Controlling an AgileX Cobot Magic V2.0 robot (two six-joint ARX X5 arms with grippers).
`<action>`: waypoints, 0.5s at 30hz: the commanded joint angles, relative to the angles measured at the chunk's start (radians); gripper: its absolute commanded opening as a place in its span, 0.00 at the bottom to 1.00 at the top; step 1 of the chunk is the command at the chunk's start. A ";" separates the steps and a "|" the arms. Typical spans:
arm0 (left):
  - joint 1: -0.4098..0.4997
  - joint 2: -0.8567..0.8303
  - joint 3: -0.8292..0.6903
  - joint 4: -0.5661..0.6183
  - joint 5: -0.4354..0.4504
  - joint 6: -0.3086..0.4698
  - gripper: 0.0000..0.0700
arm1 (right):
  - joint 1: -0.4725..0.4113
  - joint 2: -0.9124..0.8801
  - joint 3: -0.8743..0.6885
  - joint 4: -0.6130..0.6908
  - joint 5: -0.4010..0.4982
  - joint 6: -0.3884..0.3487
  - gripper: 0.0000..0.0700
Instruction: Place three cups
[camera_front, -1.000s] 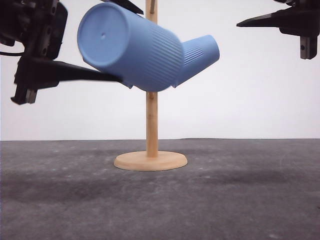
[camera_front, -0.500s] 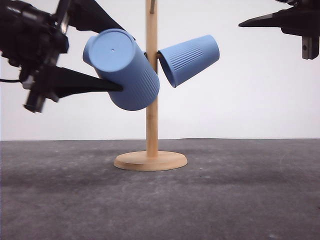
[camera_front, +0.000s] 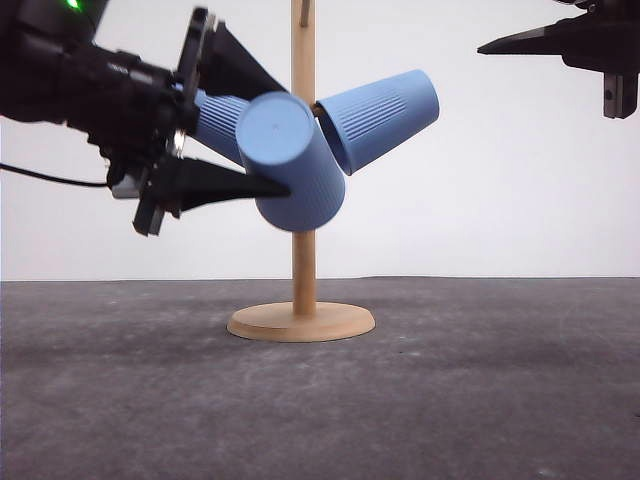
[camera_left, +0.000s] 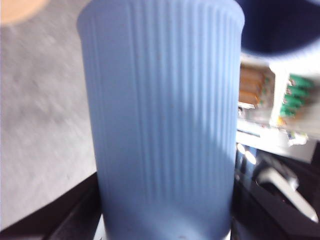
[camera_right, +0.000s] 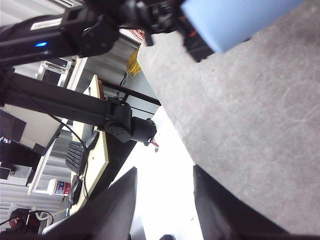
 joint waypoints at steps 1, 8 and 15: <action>-0.001 0.023 0.026 0.014 -0.012 -0.007 0.56 | 0.002 0.007 0.010 0.002 -0.002 -0.014 0.32; 0.008 0.057 0.027 0.020 -0.037 0.019 0.58 | 0.002 0.007 0.010 0.002 -0.002 -0.014 0.32; 0.009 0.058 0.027 0.021 -0.045 0.050 0.76 | 0.002 0.007 0.010 0.002 -0.002 -0.014 0.32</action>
